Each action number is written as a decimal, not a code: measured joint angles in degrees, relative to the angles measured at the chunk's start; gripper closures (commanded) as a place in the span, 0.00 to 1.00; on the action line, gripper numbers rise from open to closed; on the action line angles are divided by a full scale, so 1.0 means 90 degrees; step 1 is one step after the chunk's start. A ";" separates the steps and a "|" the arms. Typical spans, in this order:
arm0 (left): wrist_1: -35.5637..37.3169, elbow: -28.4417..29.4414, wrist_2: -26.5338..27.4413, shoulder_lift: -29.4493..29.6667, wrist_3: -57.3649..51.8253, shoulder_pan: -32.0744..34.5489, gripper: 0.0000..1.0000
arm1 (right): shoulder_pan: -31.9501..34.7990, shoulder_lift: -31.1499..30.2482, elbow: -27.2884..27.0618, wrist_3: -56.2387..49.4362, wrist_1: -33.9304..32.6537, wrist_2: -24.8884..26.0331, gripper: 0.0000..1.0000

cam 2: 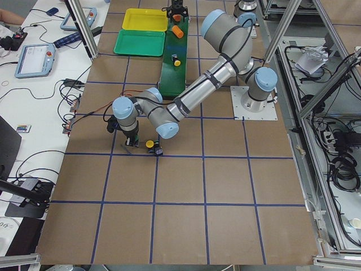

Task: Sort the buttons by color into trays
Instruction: 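Carry the green-capped push button onto the belt and release it, then move the left gripper back to the push buttons at the table edge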

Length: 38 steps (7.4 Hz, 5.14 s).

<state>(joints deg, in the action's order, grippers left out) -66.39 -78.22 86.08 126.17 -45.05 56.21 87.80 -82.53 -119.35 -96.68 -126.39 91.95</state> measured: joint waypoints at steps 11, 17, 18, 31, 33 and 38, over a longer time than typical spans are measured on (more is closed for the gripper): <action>-0.0454 -0.3357 -0.0568 -0.3060 0.3071 0.2961 1.00 | 0.0000 0.0000 -0.0001 0.0000 0.0000 0.0008 0.00; -0.0068 -0.3444 0.0268 -0.2956 0.3703 0.3291 0.63 | 0.0000 0.0000 -0.0001 0.0000 0.0000 -0.0001 0.00; -0.0066 -0.3443 0.0285 -0.2944 0.3720 0.3335 0.25 | 0.0000 0.0000 -0.0001 0.0000 0.0000 -0.0001 0.00; -0.0020 -0.3353 -0.1570 -0.2850 0.5489 0.4039 0.00 | 0.0000 0.0000 -0.0001 0.0000 0.0000 0.0004 0.00; -0.0089 -0.3286 -0.1083 -0.2962 0.5107 0.3290 0.00 | 0.0000 0.0000 0.0003 0.0000 0.0000 0.0005 0.00; -0.0146 -0.2184 0.0405 -0.2436 0.3202 0.0966 0.00 | 0.0000 0.0000 0.0005 0.0000 0.0000 0.0008 0.00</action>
<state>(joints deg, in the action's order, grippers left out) -67.71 -97.87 89.72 104.25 -16.23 64.91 87.80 -82.53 -119.30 -96.68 -126.39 92.02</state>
